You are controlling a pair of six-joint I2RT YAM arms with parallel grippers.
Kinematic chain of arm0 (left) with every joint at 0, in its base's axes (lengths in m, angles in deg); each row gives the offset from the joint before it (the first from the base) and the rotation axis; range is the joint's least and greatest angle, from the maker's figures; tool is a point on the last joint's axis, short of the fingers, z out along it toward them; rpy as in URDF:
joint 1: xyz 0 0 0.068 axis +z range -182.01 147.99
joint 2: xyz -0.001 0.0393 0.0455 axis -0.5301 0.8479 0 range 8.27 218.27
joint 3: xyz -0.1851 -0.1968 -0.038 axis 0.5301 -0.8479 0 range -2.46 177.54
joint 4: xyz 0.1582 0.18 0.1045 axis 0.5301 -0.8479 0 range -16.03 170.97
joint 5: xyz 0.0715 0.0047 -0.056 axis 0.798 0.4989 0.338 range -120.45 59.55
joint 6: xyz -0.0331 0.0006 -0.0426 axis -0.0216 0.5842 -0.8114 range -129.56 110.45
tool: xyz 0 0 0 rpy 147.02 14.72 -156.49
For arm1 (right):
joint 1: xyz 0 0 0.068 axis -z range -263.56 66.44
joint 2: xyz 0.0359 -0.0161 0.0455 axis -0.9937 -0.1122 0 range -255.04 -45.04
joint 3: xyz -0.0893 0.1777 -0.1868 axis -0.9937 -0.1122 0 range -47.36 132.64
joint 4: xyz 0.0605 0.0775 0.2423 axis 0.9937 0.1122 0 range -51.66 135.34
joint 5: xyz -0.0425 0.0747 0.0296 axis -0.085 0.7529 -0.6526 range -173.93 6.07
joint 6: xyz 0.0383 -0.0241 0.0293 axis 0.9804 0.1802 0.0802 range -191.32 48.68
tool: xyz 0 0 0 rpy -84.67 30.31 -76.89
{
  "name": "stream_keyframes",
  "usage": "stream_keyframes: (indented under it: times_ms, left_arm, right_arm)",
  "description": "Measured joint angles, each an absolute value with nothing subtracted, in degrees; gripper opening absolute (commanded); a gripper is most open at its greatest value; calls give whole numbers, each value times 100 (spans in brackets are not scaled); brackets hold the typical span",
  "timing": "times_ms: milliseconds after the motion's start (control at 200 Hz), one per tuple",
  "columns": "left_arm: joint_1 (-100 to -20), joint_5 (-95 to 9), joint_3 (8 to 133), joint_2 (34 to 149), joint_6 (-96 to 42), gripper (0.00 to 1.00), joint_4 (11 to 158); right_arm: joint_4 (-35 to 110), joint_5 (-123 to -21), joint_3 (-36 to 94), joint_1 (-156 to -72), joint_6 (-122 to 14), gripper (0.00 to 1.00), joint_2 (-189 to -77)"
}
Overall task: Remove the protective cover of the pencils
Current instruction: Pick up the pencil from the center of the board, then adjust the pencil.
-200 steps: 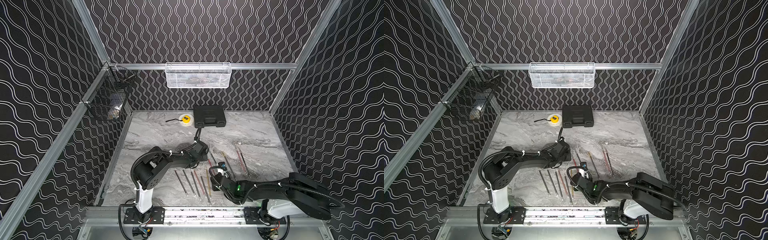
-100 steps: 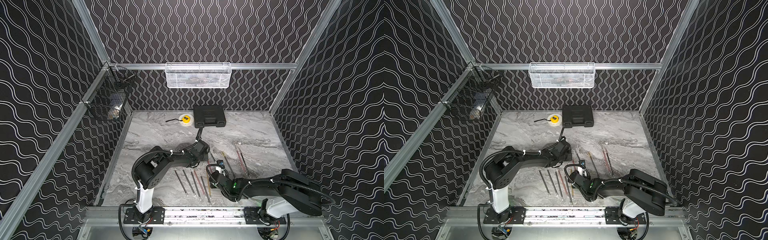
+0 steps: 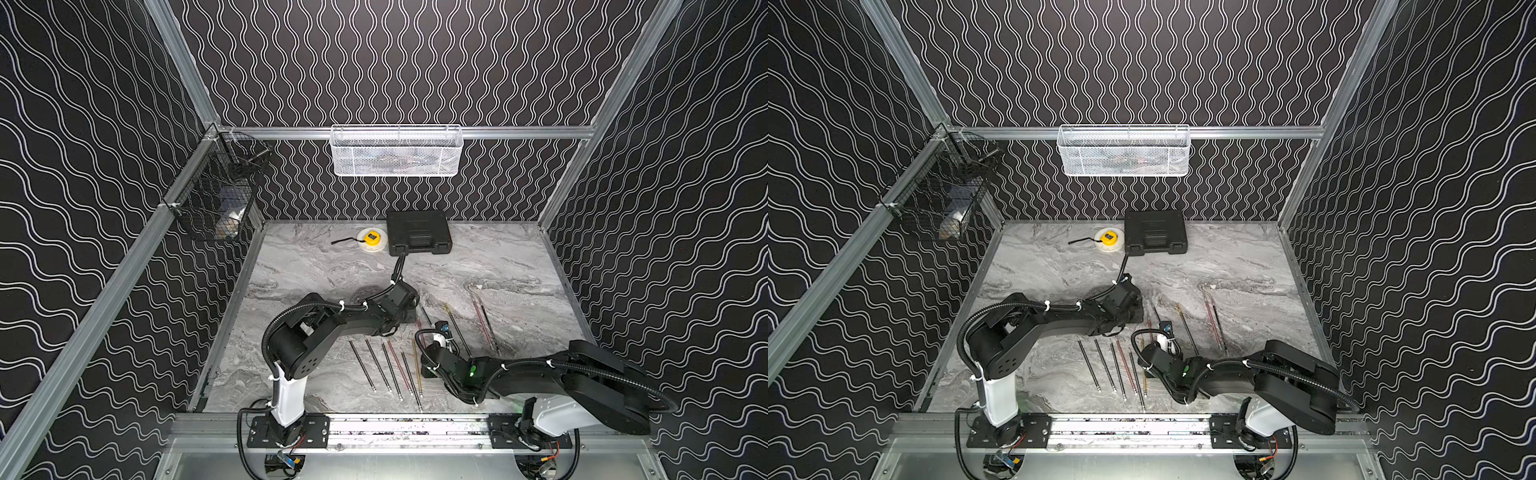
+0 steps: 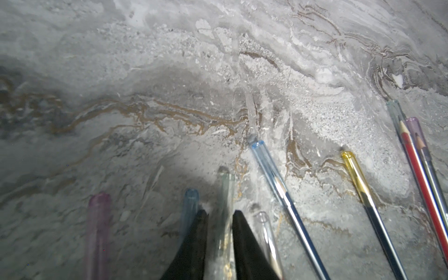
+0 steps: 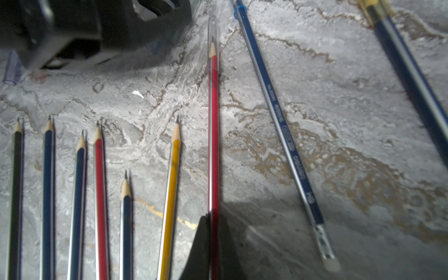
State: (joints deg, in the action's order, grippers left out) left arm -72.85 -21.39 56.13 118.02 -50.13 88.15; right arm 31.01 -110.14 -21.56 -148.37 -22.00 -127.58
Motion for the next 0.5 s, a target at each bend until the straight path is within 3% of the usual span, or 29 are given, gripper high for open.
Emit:
stream_keyframes:
  times_ms: [500]
  left_arm:
    - [-7312, -2277, 5279, 10799, -4996, 48, 8695]
  right_arm:
    - [3361, -10925, -2399, -14837, -2187, 0, -11809]
